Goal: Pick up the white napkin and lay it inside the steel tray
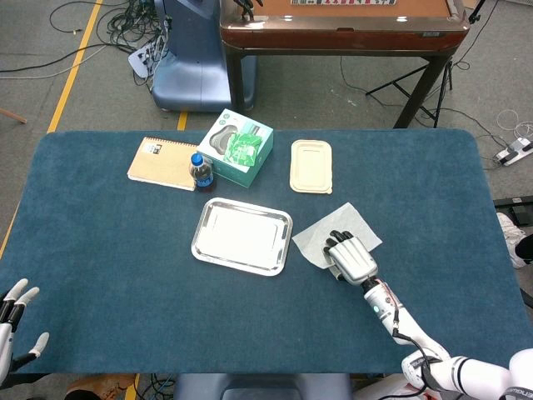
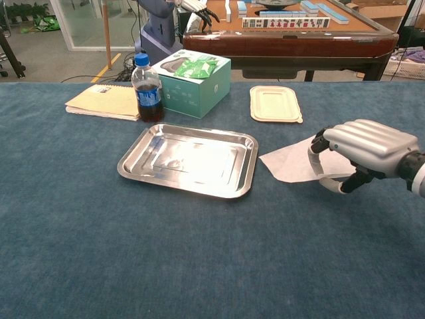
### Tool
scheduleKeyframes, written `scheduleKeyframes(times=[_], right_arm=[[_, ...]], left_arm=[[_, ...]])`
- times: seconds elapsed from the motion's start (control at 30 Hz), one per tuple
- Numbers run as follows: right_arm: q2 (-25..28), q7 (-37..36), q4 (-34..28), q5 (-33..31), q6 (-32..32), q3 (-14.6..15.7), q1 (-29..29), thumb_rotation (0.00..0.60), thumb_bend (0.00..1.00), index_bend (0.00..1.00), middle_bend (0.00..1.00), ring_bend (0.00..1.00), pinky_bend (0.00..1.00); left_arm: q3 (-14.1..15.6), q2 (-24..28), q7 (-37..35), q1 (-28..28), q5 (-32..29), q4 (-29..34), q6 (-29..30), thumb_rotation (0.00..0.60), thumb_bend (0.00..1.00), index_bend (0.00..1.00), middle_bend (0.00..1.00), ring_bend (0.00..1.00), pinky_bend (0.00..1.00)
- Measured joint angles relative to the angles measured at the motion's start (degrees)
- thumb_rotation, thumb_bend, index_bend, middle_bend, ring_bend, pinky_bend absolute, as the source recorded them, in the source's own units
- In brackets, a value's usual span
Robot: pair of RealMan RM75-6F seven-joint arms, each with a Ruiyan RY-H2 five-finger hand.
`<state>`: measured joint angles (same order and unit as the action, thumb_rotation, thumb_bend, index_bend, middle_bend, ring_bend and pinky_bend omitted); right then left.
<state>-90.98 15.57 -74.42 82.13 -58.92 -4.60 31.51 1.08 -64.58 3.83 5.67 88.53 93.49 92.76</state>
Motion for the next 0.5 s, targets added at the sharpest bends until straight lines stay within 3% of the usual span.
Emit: scheduleKeyframes(times=[0.5], right_arm=[[8.7, -1.0, -7.6, 1.9, -2.4, -2.4, 1.5, 0.6, 0.44, 0.68, 0.44, 0.24, 0.31]], left_arm=[[0.0, -0.1, 1.4, -0.6, 0.0, 1.0, -0.9, 0.6, 0.24, 0.17, 0.09, 0.09, 0.0]])
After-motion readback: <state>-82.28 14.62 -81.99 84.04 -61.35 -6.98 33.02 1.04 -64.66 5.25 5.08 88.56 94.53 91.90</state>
